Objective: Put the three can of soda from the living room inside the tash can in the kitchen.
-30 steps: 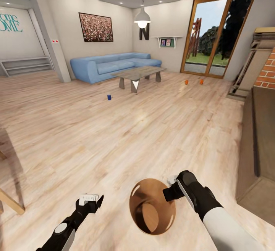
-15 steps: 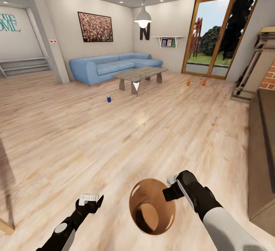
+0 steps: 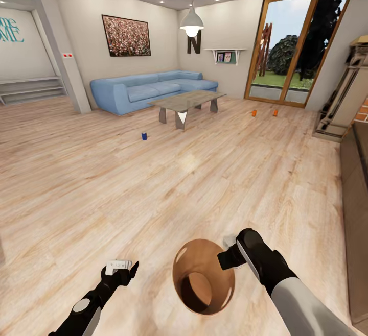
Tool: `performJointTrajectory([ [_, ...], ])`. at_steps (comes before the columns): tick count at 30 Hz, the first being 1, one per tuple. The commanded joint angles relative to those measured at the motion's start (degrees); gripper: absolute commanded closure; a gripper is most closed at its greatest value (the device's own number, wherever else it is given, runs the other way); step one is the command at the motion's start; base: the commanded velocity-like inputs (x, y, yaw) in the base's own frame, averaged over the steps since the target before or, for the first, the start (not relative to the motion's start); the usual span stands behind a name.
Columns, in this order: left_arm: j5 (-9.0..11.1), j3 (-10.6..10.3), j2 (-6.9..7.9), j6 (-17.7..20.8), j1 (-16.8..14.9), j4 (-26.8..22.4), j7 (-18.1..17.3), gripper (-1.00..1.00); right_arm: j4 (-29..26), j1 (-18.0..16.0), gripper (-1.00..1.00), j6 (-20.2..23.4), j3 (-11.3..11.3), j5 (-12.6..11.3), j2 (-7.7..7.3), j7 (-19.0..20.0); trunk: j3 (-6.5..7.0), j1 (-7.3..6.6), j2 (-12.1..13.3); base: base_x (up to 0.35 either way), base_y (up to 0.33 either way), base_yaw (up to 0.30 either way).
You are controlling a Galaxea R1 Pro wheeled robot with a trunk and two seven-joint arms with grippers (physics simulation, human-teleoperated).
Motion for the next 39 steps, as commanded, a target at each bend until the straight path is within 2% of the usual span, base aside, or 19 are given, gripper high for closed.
performJointTrajectory([
  [1,0.00,0.00,0.00,0.00,0.00,0.00,0.00,-1.00,0.00,-0.03,1.00,0.19,-0.03,-1.44,0.02,0.20,0.01,0.00,0.00,0.324,0.000,0.000],
  [39,-0.09,0.00,0.00,0.00,0.00,0.00,0.00,-1.00,0.01,0.10,1.00,0.19,0.05,-1.35,0.87,0.13,0.01,0.00,0.00,0.324,0.000,0.000],
])
